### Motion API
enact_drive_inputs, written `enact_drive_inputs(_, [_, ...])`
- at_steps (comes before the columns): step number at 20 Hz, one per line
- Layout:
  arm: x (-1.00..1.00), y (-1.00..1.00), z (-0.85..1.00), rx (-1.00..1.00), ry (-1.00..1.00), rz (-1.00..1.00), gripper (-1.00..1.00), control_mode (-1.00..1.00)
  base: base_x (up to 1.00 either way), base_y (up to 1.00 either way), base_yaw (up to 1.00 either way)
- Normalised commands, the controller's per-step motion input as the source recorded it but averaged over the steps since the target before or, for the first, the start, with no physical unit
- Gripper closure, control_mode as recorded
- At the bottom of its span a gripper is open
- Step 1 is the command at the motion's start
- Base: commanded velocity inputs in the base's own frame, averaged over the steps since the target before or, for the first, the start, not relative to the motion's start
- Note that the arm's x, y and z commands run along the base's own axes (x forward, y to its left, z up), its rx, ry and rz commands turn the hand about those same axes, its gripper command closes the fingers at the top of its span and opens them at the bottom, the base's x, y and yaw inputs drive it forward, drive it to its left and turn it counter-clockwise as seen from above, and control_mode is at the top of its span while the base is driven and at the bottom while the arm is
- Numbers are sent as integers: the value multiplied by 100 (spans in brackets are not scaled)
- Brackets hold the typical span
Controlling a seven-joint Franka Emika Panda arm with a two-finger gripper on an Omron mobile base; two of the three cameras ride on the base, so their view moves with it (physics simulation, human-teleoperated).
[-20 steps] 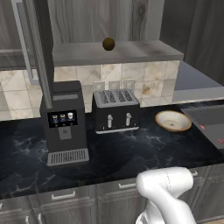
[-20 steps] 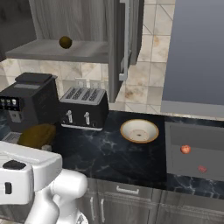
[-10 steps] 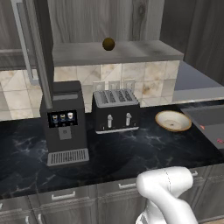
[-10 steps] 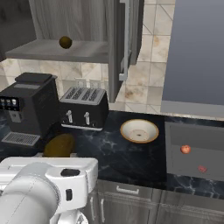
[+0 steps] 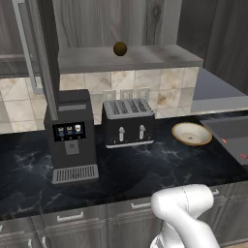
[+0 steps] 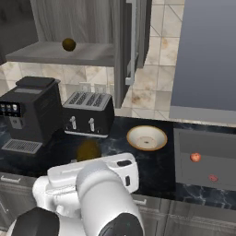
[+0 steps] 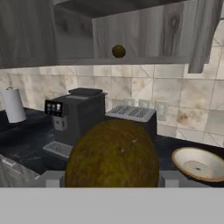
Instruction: Pick the avocados from the cabinet and place them in one bowl. Pick the peach from the sink and place it in the other bowl.
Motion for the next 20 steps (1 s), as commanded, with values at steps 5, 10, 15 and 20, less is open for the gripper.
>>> enact_drive_inputs(5, [65, -12, -24, 0, 2, 13, 100, -100, 0, 0, 0])
enact_drive_inputs(10, [60, -10, -25, 0, -2, 8, 100, -100, 0, 0, 0])
enact_drive_inputs(15, [51, -15, -36, 0, -9, 6, 100, -100, 0, 0, 0])
enact_drive_inputs(20, [45, -29, -20, -2, -6, 8, 100, -100, 0, 0, 0])
